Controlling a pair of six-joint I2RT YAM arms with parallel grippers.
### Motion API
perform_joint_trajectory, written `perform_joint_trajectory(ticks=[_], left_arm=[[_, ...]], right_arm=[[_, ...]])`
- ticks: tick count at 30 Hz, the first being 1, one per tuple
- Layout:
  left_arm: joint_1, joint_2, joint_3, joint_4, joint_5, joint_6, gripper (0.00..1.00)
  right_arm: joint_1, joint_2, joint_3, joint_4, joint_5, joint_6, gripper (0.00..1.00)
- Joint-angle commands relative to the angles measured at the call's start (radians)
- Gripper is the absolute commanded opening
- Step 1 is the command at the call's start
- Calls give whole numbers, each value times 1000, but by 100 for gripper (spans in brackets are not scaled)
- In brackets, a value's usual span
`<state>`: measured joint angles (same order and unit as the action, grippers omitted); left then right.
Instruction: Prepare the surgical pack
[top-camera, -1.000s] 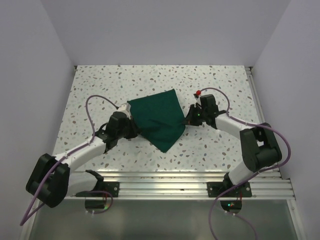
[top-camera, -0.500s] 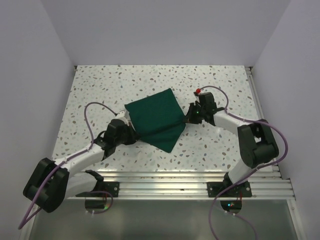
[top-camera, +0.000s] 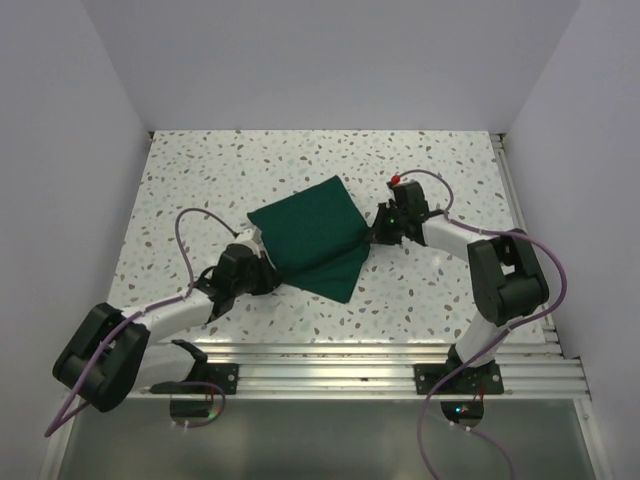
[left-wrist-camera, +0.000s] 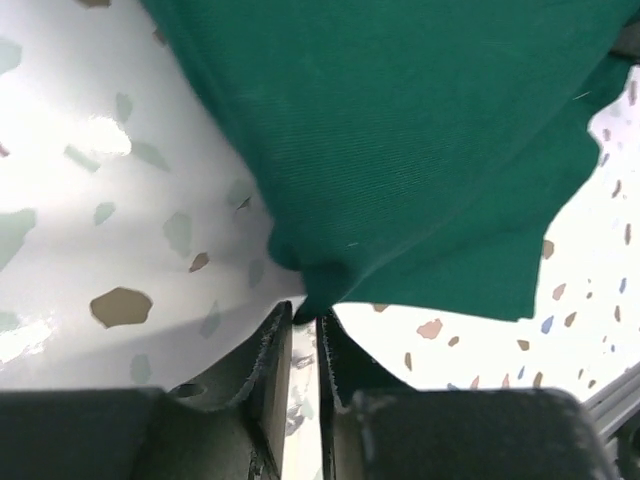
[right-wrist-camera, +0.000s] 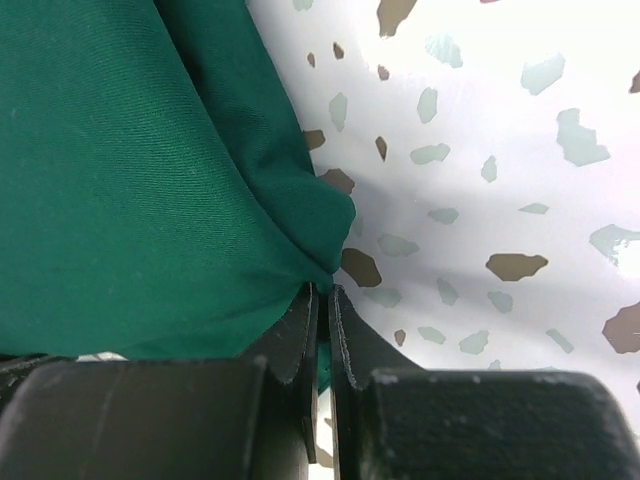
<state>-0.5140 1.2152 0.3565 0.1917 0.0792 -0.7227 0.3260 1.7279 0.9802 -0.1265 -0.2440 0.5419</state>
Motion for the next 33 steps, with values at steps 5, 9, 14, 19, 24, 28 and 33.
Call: perform_joint_trajectory(ticks=[5, 9, 14, 19, 24, 28, 33], left_arm=[[-11, -22, -10, -81, -111, 52, 24], [-20, -45, -8, -97, -111, 46, 26], [-37, -193, 65, -263, -162, 58, 32], [-37, -224, 228, -418, -191, 118, 39], [-49, -97, 424, -445, -151, 213, 42], [-58, 39, 597, -477, -148, 304, 51], [-116, 182, 743, -453, -61, 430, 61]], right_arm=[[-18, 33, 86, -18, 141, 6, 0], [-19, 59, 110, -25, 149, 4, 7], [-19, 18, 126, -50, 170, -3, 20], [-19, -105, 98, -91, 213, -13, 34], [-18, -195, 45, -85, 204, -25, 50], [-15, -223, 26, -75, 149, -25, 48], [-4, -186, 17, -7, 52, -23, 31]])
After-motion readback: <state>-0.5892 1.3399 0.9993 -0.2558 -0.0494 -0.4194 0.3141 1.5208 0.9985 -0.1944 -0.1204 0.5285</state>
